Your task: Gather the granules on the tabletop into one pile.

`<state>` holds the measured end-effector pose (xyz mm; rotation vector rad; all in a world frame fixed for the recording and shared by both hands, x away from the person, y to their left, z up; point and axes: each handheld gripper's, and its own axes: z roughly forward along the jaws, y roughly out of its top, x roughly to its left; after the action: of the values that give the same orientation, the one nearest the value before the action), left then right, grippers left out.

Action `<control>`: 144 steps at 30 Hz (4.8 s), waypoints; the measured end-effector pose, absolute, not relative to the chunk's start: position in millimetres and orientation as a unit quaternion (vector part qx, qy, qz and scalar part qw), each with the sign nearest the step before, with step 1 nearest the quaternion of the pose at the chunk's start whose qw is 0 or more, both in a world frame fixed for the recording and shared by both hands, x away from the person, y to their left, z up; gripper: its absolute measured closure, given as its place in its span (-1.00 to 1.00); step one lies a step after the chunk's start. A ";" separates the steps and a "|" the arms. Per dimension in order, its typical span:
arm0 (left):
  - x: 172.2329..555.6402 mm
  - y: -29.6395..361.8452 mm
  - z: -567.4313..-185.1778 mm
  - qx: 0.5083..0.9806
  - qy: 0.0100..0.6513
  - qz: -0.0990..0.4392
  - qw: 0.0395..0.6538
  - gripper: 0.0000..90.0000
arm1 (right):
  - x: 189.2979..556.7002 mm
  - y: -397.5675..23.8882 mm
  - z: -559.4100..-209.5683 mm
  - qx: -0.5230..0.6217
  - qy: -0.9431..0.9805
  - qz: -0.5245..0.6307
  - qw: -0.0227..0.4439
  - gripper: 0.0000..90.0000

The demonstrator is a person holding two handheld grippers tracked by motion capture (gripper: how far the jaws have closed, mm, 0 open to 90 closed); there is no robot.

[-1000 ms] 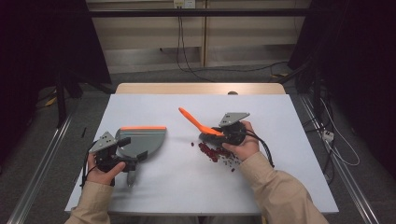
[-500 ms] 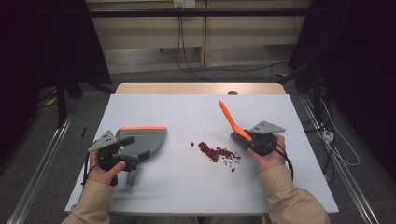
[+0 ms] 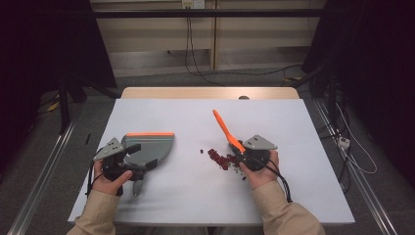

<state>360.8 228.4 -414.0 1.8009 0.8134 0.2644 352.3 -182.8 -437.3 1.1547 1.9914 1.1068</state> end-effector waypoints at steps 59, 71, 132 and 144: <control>360.0 226.5 -414.4 0.762 0.342 0.116 0.537 -0.88 | 342.4 -194.5 -424.2 0.469 0.754 0.393 0.239 0.59; 360.6 227.8 -415.3 0.764 0.342 0.116 0.535 -0.88 | 351.5 -179.0 -424.5 0.419 0.761 0.425 0.253 0.59; 357.5 241.3 -418.6 0.761 0.362 0.119 0.525 -0.88 | 387.1 -222.6 -419.2 0.257 0.821 0.475 0.186 0.59; 350.6 247.9 -418.6 0.766 0.369 0.118 0.513 -0.87 | 379.8 -202.0 -426.3 0.197 0.851 0.460 0.160 0.59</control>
<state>350.6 247.9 -418.6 1.8416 0.8882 0.2826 379.8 -202.0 -426.3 0.5618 2.4303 1.3154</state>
